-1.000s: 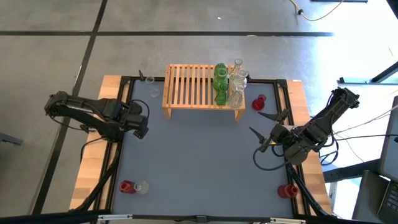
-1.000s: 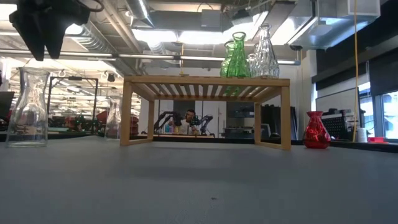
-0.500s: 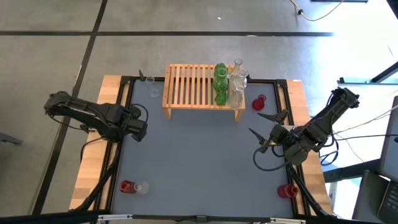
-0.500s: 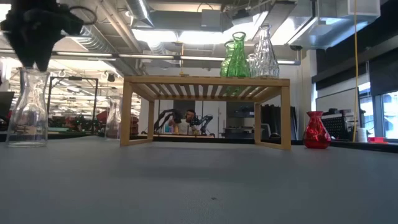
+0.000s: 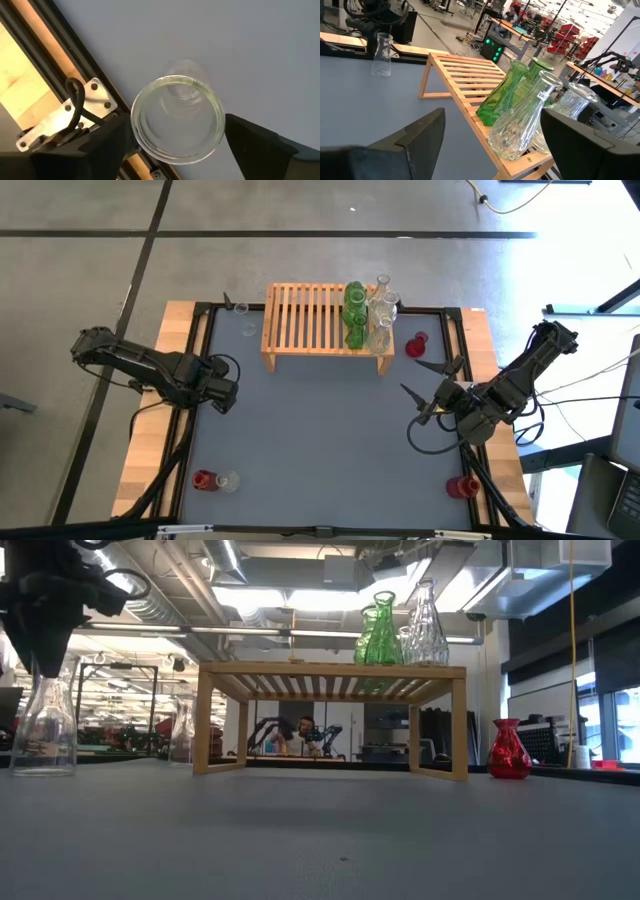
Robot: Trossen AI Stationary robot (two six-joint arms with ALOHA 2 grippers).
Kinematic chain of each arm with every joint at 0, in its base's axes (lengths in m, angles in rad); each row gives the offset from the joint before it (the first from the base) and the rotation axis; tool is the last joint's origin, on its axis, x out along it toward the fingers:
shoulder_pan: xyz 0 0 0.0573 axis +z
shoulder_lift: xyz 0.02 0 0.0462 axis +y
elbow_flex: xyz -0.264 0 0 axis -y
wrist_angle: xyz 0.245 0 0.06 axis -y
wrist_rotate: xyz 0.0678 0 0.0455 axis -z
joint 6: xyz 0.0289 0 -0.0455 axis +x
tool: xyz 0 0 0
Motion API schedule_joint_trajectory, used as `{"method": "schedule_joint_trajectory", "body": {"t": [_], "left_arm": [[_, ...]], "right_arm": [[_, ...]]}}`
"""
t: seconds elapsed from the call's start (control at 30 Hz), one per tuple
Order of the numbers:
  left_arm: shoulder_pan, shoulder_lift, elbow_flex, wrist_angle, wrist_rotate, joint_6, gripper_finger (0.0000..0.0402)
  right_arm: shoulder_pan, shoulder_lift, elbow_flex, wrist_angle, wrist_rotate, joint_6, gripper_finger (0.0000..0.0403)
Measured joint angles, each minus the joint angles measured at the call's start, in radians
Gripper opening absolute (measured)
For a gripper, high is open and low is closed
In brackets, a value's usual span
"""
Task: Sort vases onto shelf
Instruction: Put the transparent vase on the shelf
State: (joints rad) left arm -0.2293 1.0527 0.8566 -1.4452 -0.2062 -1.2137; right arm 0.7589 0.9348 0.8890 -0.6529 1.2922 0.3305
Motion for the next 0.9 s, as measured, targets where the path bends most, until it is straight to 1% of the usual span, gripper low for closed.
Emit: {"method": "schedule_joint_trajectory", "body": {"t": [0.33, 0.4, 0.53, 0.67, 0.77, 0.9], "left_arm": [[-0.001, 0.0, -0.001, 0.058, -0.047, 0.068, 0.021], [-0.001, 0.0, -0.001, 0.059, -0.056, 0.076, 0.0199], [-0.001, 0.0, -0.001, 0.07, -0.094, 0.092, 0.0198], [-0.001, 0.001, 0.011, 0.076, -0.089, 0.101, 0.0206], [-0.001, 0.0, 0.043, 0.078, -0.09, 0.116, 0.0213], [-0.001, 0.0, 0.112, 0.077, -0.084, 0.124, 0.0204]], "right_arm": [[0.0, 0.0, 0.0, 0.0, 0.002, -0.007, 0.0317], [0.0, 0.0, 0.0, 0.0, 0.002, -0.01, 0.0317], [0.0, 0.0, 0.0, 0.0, 0.002, -0.022, 0.0317], [0.0, 0.0, 0.0, 0.0, 0.002, -0.023, 0.0317], [0.0, 0.0, 0.0, 0.0, 0.002, -0.022, 0.0317], [0.0, 0.0, 0.0, 0.0, 0.002, -0.022, 0.0317]]}}
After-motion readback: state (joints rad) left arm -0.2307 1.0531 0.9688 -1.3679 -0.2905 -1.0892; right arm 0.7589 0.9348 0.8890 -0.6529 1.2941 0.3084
